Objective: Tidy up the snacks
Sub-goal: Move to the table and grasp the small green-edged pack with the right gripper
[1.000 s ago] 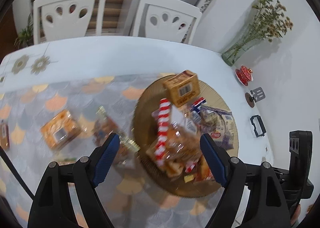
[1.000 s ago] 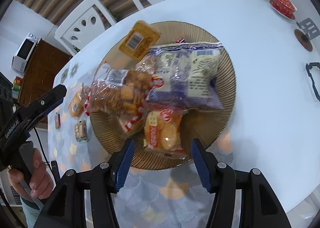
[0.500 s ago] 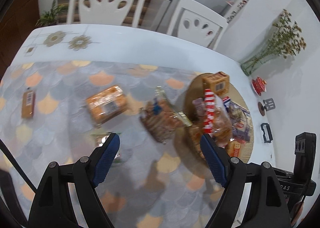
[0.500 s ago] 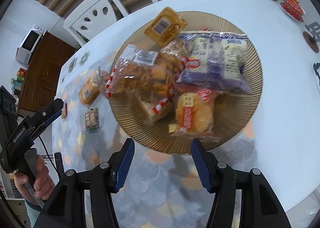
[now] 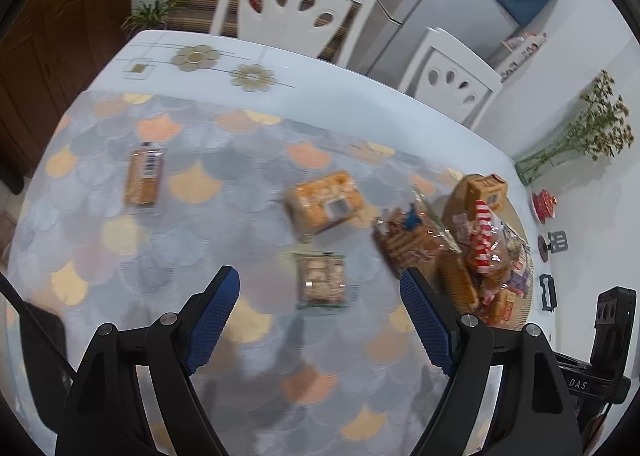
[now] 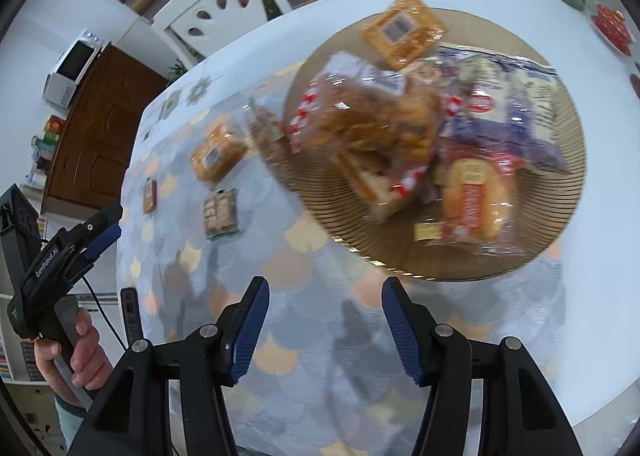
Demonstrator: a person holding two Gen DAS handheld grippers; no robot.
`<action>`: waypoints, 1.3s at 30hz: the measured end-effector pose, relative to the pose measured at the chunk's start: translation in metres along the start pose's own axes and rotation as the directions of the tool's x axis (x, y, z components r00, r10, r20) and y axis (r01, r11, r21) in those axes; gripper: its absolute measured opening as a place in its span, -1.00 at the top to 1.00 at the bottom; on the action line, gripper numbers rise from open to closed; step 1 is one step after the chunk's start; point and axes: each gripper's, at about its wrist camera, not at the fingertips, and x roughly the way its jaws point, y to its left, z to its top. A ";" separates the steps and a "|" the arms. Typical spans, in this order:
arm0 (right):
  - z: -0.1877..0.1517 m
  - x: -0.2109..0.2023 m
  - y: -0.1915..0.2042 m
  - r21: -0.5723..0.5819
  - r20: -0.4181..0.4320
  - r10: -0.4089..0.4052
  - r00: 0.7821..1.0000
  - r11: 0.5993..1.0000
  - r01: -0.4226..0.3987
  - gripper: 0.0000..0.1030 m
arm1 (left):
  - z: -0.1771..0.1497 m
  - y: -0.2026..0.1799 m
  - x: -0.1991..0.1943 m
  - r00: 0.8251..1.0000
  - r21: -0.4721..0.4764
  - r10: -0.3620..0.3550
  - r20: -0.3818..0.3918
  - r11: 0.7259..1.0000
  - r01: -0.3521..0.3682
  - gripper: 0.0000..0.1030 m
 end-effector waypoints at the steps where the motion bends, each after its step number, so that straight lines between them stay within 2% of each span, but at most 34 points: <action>1: -0.001 0.002 0.005 -0.006 -0.001 0.001 1.000 1.000 -0.001 -0.10 | 0.000 0.008 -0.002 1.000 -0.009 0.005 0.002 1.000 -0.005 -0.58; 10: -0.002 0.030 0.058 -0.051 -0.027 0.015 1.000 0.999 -0.016 -0.10 | 0.004 0.058 -0.011 0.999 -0.040 0.036 0.004 0.999 -0.036 -0.58; 18: 0.002 0.057 0.105 -0.094 -0.029 0.015 0.999 0.995 -0.017 -0.10 | 0.022 0.106 -0.006 0.998 -0.074 0.060 0.015 0.996 -0.059 -0.58; 21: 0.007 0.070 0.113 -0.089 -0.021 0.012 1.000 0.996 -0.014 -0.10 | 0.035 0.125 0.006 0.995 -0.080 0.094 0.024 0.993 -0.092 -0.57; 26: 0.018 0.099 0.129 -0.119 -0.034 -0.039 0.999 0.992 0.035 -0.10 | 0.056 0.150 0.035 0.994 -0.099 0.112 -0.002 0.989 -0.112 -0.54; 30: 0.026 0.122 0.136 -0.129 -0.041 -0.066 0.997 0.990 0.061 -0.10 | 0.064 0.156 0.060 0.990 -0.083 0.138 -0.036 0.987 -0.141 -0.54; 36: 0.034 0.152 0.135 -0.122 -0.069 -0.110 0.991 0.987 0.101 -0.10 | 0.063 0.157 0.085 0.990 -0.074 0.127 -0.066 0.989 -0.131 -0.50; 39: 0.038 0.166 0.137 -0.127 -0.089 -0.126 0.988 0.985 0.114 -0.10 | 0.065 0.155 0.092 0.987 -0.051 0.145 -0.067 0.988 -0.149 -0.49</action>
